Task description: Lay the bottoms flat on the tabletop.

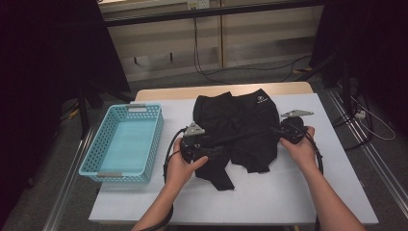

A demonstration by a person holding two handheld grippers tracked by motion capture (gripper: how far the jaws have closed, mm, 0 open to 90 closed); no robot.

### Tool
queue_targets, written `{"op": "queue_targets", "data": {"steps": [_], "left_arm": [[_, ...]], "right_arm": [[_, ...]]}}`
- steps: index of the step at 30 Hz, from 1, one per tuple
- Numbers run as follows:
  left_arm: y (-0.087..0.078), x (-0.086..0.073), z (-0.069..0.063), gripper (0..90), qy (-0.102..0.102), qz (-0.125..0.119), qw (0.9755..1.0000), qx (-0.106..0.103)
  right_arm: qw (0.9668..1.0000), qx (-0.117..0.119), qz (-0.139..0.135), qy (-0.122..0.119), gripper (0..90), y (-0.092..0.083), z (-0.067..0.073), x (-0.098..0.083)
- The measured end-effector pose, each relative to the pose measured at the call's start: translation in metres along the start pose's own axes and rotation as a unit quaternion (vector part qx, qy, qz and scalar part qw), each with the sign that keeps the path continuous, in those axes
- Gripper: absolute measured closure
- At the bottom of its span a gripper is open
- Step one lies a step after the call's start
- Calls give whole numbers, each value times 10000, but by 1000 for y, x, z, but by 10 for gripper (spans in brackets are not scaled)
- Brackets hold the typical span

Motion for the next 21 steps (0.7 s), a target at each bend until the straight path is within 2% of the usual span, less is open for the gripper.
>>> {"op": "queue_targets", "data": {"steps": [3, 5, 7, 8, 9, 11, 13, 15, 17, 21], "left_arm": [[1, -6, 11, 321, 156, 138, 9993, 322], [3, -10, 14, 343, 90, 160, 9993, 332], [8, -16, 16, 375, 100, 346, 9987, 368], [11, -19, 16, 392, 79, 444, 9984, 337], [15, -24, 14, 442, 1, 558, 9982, 220], [21, -31, 13, 505, 79, 797, 9965, 232], [20, -31, 13, 678, 112, 798, 9964, 256], [17, -29, 12, 840, -47, 923, 9956, 174], [14, -27, 14, 866, -87, 946, 9952, 241], [-1, -20, 26, 871, -305, 742, 9955, 500]], "right_arm": [[9999, -87, -58, 86, 480, -10, -5, -5], [9999, -120, -7, 113, 459, -16, -8, -10], [9999, -71, -7, 143, 421, -23, -9, -16], [9999, -66, 4, 150, 408, -26, -9, -18], [9999, -70, -6, 147, 398, -29, -8, -20], [9998, -55, -14, 184, 392, -33, -8, -25], [9998, -58, 1, 184, 392, -34, -8, -29], [9998, -39, 10, 203, 397, -35, -8, -31], [9997, -10, 29, 254, 399, -35, -8, -33], [9994, 3, 0, 332, 401, -37, -9, -34]]}}
Point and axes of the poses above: each handheld gripper's, and its own axes: y roughly forward along the jaws, x roughly out of its top, z roughly to its left, the point moved 5 cm from there along y, roughly forward along the jaws, and after that the axes turned 3 degrees about y, right-handed, at the moved point
